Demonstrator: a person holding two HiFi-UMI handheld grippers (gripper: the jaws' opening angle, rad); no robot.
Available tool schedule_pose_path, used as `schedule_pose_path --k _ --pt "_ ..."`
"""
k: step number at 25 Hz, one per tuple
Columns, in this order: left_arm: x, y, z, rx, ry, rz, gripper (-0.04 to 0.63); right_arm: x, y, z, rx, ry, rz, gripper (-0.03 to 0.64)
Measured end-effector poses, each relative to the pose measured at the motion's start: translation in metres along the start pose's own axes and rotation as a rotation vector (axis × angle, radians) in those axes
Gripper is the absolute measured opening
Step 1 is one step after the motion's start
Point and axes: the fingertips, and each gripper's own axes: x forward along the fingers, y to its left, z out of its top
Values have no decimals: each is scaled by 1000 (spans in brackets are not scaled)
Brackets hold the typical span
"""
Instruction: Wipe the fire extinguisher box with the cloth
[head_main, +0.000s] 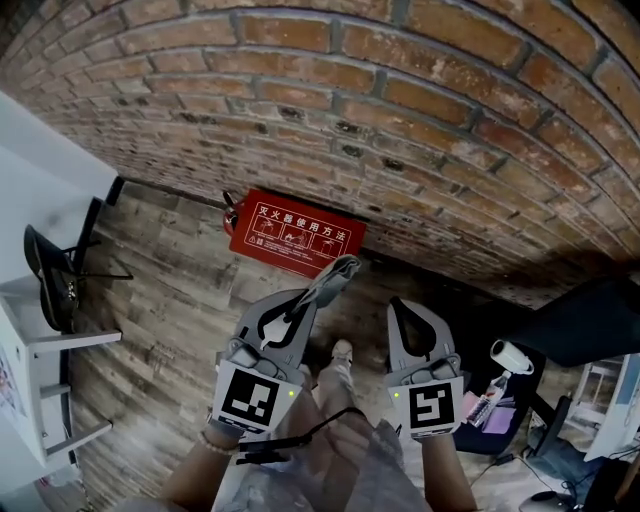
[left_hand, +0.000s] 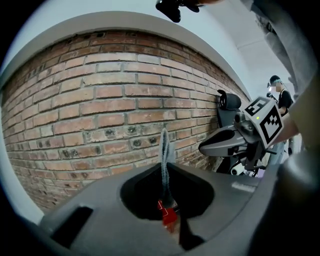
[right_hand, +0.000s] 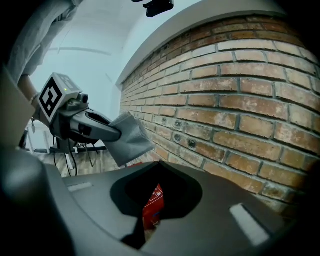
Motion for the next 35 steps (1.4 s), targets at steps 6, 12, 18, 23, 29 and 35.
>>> schedule_pose_path --k 6,12,18,23,29,35 --pt "24 11 -32 -22 38 -25 9 24 0 -25 14 26 -11 9" --pt "59 17 -61 -40 56 -54 9 47 -2 -53 33 46 -19 9" --pt "103 25 -87 -68 62 -67 9 67 -10 -85 69 83 -35 9" --pt "137 21 -108 -81 78 -84 9 78 -13 -104 74 105 -31 9" --pt "179 19 -136 -106 112 -95 9 90 -15 -119 79 114 -21 8" --pt "211 24 -153 -138 145 -96 9 97 -18 -127 91 122 -20 8"
